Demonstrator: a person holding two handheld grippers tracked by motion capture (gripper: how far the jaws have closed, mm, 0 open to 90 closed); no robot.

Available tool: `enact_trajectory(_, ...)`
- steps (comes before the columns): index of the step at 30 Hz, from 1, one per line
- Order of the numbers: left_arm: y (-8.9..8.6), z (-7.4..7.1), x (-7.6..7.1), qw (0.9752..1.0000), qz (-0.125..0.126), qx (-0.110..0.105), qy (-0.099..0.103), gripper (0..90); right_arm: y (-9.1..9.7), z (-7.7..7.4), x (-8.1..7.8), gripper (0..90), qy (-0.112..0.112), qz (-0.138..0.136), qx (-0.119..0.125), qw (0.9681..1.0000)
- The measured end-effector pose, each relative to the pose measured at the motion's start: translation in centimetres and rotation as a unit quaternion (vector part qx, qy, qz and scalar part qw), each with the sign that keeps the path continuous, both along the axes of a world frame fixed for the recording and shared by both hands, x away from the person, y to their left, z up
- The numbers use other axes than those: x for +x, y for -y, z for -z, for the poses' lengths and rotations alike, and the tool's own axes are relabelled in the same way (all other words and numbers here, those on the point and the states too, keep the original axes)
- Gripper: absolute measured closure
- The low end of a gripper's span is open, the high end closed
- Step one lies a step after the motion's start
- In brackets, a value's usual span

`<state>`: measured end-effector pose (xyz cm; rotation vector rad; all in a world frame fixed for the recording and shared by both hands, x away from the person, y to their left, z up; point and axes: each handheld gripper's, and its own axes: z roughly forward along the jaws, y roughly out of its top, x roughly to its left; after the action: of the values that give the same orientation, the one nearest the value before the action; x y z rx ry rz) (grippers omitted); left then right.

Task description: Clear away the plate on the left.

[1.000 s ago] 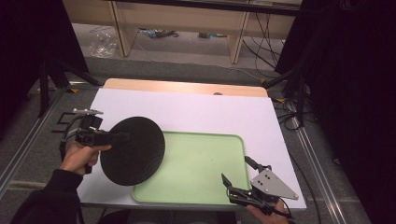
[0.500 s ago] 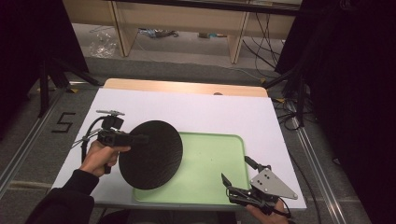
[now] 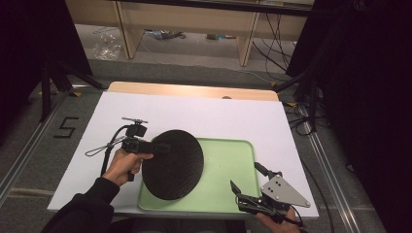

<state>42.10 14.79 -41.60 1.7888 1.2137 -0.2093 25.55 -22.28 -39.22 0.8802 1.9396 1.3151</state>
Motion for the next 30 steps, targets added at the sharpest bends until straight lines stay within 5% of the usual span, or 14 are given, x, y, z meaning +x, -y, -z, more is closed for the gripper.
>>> enact_trajectory(2,0.2,0.3,0.3,1.0000,0.007,-0.001,0.000,78.0,0.0,0.1,0.0,15.4,0.001,0.001,-0.003,1.0000)
enact_trajectory(3,0.1,0.6,0.5,0.9996,0.027,0.011,0.004,77.7,0.0,0.1,0.0,15.4,0.000,0.000,0.000,1.0000)
enact_trajectory(6,-0.2,1.1,0.8,0.9983,0.034,0.046,-0.006,75.6,-0.1,0.1,0.0,15.4,0.002,0.000,-0.002,1.0000)
enact_trajectory(10,-0.7,1.9,1.0,0.9973,0.031,0.064,-0.020,72.7,-0.2,0.1,0.0,15.4,0.006,-0.001,-0.004,1.0000)
enact_trajectory(15,-2.1,2.5,1.4,0.9930,0.033,0.108,-0.034,68.5,0.0,0.1,0.0,15.4,0.001,0.001,0.001,1.0000)
enact_trajectory(18,-2.3,2.5,1.3,0.9931,0.036,0.106,-0.037,68.8,-0.1,0.1,0.1,15.4,0.002,0.000,-0.002,1.0000)
enact_trajectory(21,-3.1,1.8,1.4,0.9903,0.042,0.130,-0.022,67.2,-0.2,0.1,0.0,15.4,0.002,0.000,0.000,1.0000)
enact_trajectory(23,-3.5,1.8,1.2,0.9926,0.037,0.112,-0.028,70.8,-0.2,0.2,0.0,15.4,0.000,-0.003,-0.001,1.0000)
enact_trajectory(26,-3.6,1.9,0.9,0.9915,0.037,0.121,-0.030,69.5,-0.1,0.2,0.0,15.4,-0.001,-0.001,-0.003,1.0000)
enact_trajectory(27,-4.2,2.0,1.0,0.9853,0.062,0.156,-0.031,68.1,-0.2,0.1,0.0,15.4,0.000,-0.001,-0.002,1.0000)
enact_trajectory(30,-4.4,2.2,1.0,0.9858,0.061,0.152,-0.038,67.3,-0.2,0.1,0.0,15.4,-0.002,-0.003,-0.008,1.0000)
